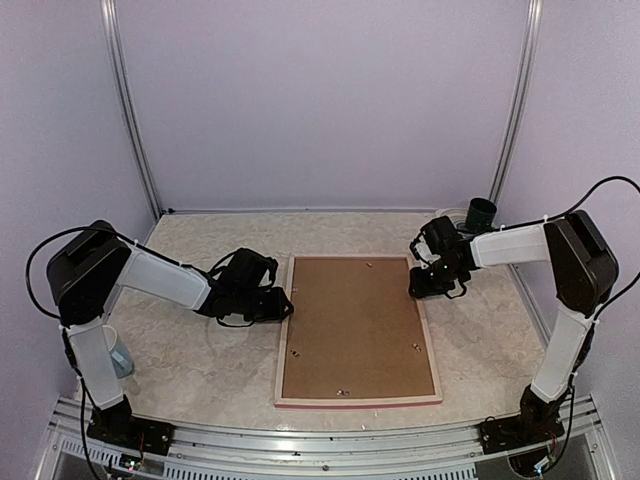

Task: Put the photo into the frame
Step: Press the fastener onto the backboard.

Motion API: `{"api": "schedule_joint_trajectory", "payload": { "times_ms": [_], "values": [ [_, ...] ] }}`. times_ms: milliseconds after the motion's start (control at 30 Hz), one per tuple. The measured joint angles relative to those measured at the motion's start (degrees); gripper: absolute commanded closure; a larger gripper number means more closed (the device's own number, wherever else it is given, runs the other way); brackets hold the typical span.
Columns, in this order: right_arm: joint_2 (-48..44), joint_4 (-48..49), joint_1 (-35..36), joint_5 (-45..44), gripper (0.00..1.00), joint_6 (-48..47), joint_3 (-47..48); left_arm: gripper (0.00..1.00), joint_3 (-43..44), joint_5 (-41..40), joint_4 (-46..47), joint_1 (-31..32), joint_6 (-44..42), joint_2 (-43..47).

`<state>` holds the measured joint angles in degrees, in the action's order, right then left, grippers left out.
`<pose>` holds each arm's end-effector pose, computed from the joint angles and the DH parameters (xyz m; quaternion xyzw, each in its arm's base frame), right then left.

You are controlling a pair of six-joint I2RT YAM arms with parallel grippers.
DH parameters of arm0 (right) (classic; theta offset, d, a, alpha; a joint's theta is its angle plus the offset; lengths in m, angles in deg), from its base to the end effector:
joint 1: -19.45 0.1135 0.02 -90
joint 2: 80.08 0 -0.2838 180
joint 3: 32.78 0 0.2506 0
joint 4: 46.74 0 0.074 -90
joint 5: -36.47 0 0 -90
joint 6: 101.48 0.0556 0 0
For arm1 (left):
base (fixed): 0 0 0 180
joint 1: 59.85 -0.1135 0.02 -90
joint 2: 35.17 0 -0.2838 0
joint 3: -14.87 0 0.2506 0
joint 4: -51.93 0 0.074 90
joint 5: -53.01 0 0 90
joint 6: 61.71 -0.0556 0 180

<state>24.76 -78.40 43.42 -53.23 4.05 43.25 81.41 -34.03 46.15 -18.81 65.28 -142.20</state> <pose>0.3436 0.1531 0.1543 -0.0718 0.9643 0.0885 0.2390 0.2872 -0.2538 0.1285 0.0424 0.9268 -0.2530 0.2742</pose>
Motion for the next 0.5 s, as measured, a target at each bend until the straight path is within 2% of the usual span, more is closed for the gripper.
{"api": "schedule_joint_trajectory", "payload": {
  "times_ms": [500],
  "values": [
    [0.1, -0.4, -0.1, -1.9, 0.73, -0.1, 0.5, 0.77, 0.4, -0.9, 0.3, 0.4, 0.2, -0.3]
  ]
}}
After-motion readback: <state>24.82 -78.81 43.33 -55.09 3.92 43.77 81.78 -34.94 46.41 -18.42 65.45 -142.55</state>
